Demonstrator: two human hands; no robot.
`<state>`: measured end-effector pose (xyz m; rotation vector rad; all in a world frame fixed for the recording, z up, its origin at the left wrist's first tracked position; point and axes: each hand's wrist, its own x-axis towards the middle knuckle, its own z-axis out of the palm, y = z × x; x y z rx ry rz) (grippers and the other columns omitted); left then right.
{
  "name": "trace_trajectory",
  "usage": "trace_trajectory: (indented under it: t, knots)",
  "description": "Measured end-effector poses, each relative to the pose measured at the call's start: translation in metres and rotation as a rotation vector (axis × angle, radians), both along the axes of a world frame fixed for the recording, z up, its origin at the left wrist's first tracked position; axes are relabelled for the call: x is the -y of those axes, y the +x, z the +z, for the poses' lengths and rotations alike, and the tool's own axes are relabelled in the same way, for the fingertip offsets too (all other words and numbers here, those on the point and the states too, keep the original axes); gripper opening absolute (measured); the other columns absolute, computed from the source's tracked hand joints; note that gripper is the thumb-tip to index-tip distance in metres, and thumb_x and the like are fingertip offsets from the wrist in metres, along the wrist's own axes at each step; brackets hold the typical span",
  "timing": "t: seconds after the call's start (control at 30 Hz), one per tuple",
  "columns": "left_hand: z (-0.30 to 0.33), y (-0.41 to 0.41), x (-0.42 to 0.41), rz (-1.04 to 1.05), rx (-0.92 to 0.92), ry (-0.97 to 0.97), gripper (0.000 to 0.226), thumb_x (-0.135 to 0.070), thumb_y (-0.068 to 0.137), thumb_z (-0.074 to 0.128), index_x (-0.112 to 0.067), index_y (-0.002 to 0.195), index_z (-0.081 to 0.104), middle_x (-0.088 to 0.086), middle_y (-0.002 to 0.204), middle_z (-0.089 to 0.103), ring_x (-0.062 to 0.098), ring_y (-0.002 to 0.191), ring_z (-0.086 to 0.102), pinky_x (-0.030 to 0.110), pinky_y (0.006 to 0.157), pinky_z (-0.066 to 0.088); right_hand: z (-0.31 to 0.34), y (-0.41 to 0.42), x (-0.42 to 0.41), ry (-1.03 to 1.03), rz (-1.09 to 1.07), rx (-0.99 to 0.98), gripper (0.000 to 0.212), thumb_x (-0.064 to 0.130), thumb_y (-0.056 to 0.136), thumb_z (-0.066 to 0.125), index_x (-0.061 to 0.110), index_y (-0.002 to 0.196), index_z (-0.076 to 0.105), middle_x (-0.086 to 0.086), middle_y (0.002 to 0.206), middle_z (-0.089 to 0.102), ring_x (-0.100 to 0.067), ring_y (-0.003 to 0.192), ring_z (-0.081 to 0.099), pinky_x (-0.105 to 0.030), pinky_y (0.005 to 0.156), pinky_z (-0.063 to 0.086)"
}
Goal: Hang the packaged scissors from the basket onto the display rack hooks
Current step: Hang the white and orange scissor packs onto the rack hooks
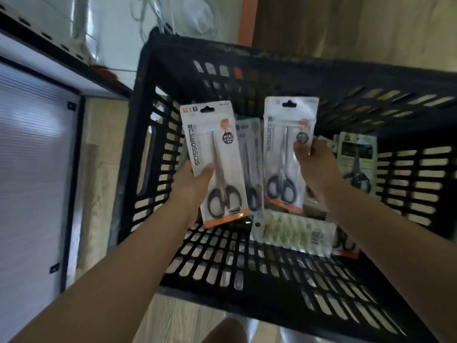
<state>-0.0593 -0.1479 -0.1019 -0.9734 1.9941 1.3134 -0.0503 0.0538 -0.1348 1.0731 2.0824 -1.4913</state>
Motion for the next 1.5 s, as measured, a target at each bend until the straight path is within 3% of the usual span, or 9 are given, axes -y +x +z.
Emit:
trace_trajectory:
  t: [0.13,0.2,0.5,0.6,0.7,0.87,1.03,1.2,1.5]
  knots:
    - [0.051,0.000,-0.007,0.009,0.006,0.040,0.030,-0.018,0.095,0.055,-0.012,0.124,0.055,0.006,0.118,0.063,0.023,0.105,0.061,0.040,0.091,0.051,0.061,0.004,-0.014,0.004,-0.039,0.024,0.035,0.023,0.099,0.043,-0.007,0.110,0.056,-0.025,0.106,0.061,-0.037,0.094,0.059,-0.040,0.080,0.050]
    - [0.083,0.000,-0.012,0.005,-0.002,0.063,0.030,-0.018,0.094,0.056,-0.012,0.123,0.056,0.008,0.119,0.063,0.025,0.106,0.061,0.045,0.093,0.050,0.101,0.004,-0.017,-0.019,-0.043,0.044,0.037,0.026,0.099,0.043,-0.005,0.113,0.057,-0.027,0.114,0.060,-0.043,0.106,0.056,-0.054,0.094,0.045]
    - [0.301,-0.050,-0.034,-0.136,-0.219,0.097,0.029,-0.022,0.095,0.054,-0.009,0.121,0.058,0.004,0.116,0.064,0.020,0.104,0.061,0.033,0.089,0.049,0.332,-0.048,-0.026,-0.087,-0.043,-0.077,0.033,0.031,0.099,0.044,0.002,0.102,0.058,-0.018,0.092,0.064,-0.034,0.085,0.062,-0.041,0.074,0.051]
    - [0.407,-0.082,-0.040,-0.192,-0.296,0.064,0.027,-0.027,0.095,0.053,-0.005,0.106,0.061,0.005,0.099,0.063,0.021,0.087,0.062,0.011,0.061,0.046,0.439,-0.080,-0.036,-0.066,-0.027,-0.230,0.037,0.029,0.096,0.048,-0.006,0.105,0.056,-0.029,0.107,0.061,-0.042,0.094,0.061,-0.050,0.085,0.050]
    - [0.507,-0.093,-0.046,-0.213,-0.349,0.103,0.016,-0.017,0.096,0.051,-0.009,0.084,0.058,0.004,0.078,0.061,0.010,0.062,0.053,0.009,0.041,0.038,0.552,-0.102,-0.044,-0.031,0.014,-0.377,0.026,0.023,0.093,0.053,-0.001,0.102,0.060,-0.022,0.102,0.065,-0.035,0.093,0.062,-0.044,0.085,0.049]
    - [0.641,-0.093,-0.049,-0.170,-0.509,0.229,0.014,-0.018,0.095,0.053,-0.012,0.084,0.060,0.017,0.099,0.066,0.027,0.088,0.062,0.038,0.082,0.052,0.715,-0.094,-0.047,0.030,0.045,-0.560,0.026,0.022,0.094,0.052,-0.003,0.097,0.056,-0.012,0.086,0.054,-0.020,0.077,0.047,-0.031,0.066,0.037]
    - [0.754,-0.092,-0.040,-0.121,-0.722,0.351,0.027,-0.032,0.091,0.058,-0.013,0.111,0.058,0.007,0.109,0.067,0.027,0.102,0.063,0.046,0.094,0.050,0.837,-0.072,-0.042,0.039,0.021,-0.772,0.032,0.020,0.096,0.051,-0.012,0.101,0.054,-0.032,0.094,0.058,-0.022,0.080,0.048,-0.039,0.075,0.047]
    - [0.804,-0.079,-0.035,-0.154,-0.857,0.365,0.028,-0.026,0.095,0.054,-0.011,0.117,0.058,0.009,0.112,0.067,0.028,0.102,0.064,0.047,0.092,0.051,0.886,-0.048,-0.033,-0.033,0.011,-0.879,0.020,0.020,0.097,0.050,0.005,0.104,0.060,-0.013,0.105,0.065,-0.032,0.102,0.060,-0.048,0.096,0.047]
    - [0.774,0.000,-0.030,0.018,-0.910,0.195,0.014,-0.023,0.097,0.050,-0.019,0.110,0.053,-0.002,0.102,0.059,0.013,0.091,0.056,0.024,0.078,0.043,0.826,-0.006,-0.020,-0.051,0.154,-0.689,0.031,0.019,0.096,0.050,-0.005,0.115,0.056,-0.023,0.099,0.061,-0.030,0.084,0.056,-0.039,0.073,0.049]
